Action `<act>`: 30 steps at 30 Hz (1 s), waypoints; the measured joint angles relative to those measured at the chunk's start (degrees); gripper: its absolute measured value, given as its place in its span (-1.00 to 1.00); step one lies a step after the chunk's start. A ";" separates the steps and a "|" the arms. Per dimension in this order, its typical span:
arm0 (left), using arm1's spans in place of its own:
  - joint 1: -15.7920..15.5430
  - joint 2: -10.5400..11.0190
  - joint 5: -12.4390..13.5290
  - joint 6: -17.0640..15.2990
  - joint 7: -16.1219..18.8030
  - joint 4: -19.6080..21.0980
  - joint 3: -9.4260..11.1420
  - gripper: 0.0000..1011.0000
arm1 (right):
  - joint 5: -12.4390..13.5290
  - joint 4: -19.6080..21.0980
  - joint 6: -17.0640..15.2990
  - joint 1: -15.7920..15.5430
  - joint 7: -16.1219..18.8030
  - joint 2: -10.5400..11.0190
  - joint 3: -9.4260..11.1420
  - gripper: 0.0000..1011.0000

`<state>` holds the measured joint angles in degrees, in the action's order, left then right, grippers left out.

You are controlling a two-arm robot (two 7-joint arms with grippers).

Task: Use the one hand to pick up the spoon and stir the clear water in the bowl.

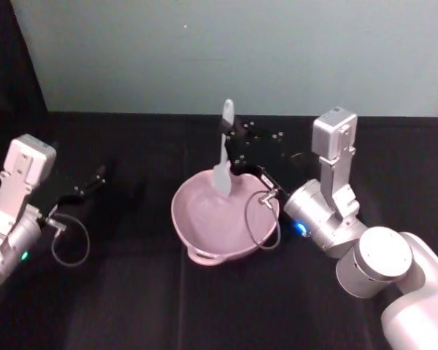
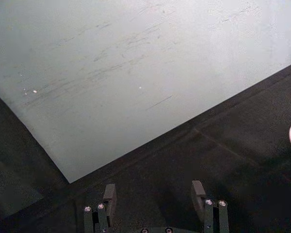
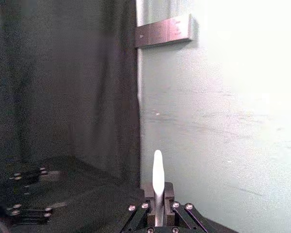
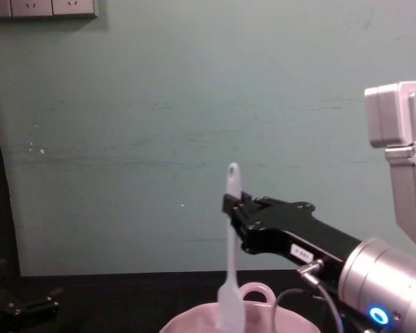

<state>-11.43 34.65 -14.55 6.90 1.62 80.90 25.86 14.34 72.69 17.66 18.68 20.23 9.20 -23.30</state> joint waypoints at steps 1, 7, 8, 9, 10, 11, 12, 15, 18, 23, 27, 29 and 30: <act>0.00 0.00 0.00 0.00 0.00 0.00 0.00 1.00 | -0.26 -0.16 0.25 0.05 -0.27 -0.03 0.22 -0.78; 0.00 0.00 0.00 0.00 0.00 0.00 0.00 1.00 | -1.30 0.95 0.67 -0.57 -0.83 0.73 2.04 -0.78; 0.00 0.00 0.00 0.00 0.00 0.00 0.00 1.00 | -1.37 1.73 0.32 -0.99 -0.76 1.20 2.47 -0.78; 0.00 0.00 0.00 0.00 0.00 0.00 0.00 1.00 | -1.37 1.73 0.32 -0.99 -0.76 1.20 2.47 -0.78; 0.00 0.00 0.00 0.00 0.00 0.00 0.00 1.00 | -1.37 2.76 -0.27 -1.55 -0.56 1.77 2.86 -0.78; 0.00 0.00 0.00 0.00 0.00 0.00 0.00 1.00 | -1.33 3.33 -0.69 -1.84 -0.29 2.08 3.04 -0.78; 0.00 0.00 0.00 0.00 0.00 0.00 0.00 1.00 | -1.15 4.36 -1.56 -2.40 0.31 2.74 3.35 -0.78; 0.00 0.00 0.00 0.00 0.00 0.00 0.00 1.00 | -0.21 6.87 -3.82 -3.71 2.00 4.34 3.85 -0.78; 0.00 0.00 0.00 0.00 0.00 0.00 0.00 1.00 | 1.13 9.45 -5.40 -5.27 3.64 5.82 4.10 -0.78; 0.00 0.00 0.00 0.00 0.00 0.00 0.00 1.00 | 3.10 13.00 -6.88 -7.63 5.47 7.39 3.87 -0.78; 0.00 0.00 0.00 0.00 0.00 0.00 0.00 1.00 | 4.37 14.95 -7.43 -8.87 6.52 7.85 2.62 -0.78; 0.00 0.00 0.01 0.00 0.00 0.00 0.00 1.00 | 4.76 14.92 -7.43 -8.88 6.76 7.59 1.89 -0.78; 0.00 0.00 0.00 0.00 0.00 0.00 0.00 1.00 | 4.76 14.92 -7.43 -8.88 6.76 7.59 1.89 -0.78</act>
<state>-11.43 34.64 -14.55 6.91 1.62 80.90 25.86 19.09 87.61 10.23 9.80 26.99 16.80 -21.41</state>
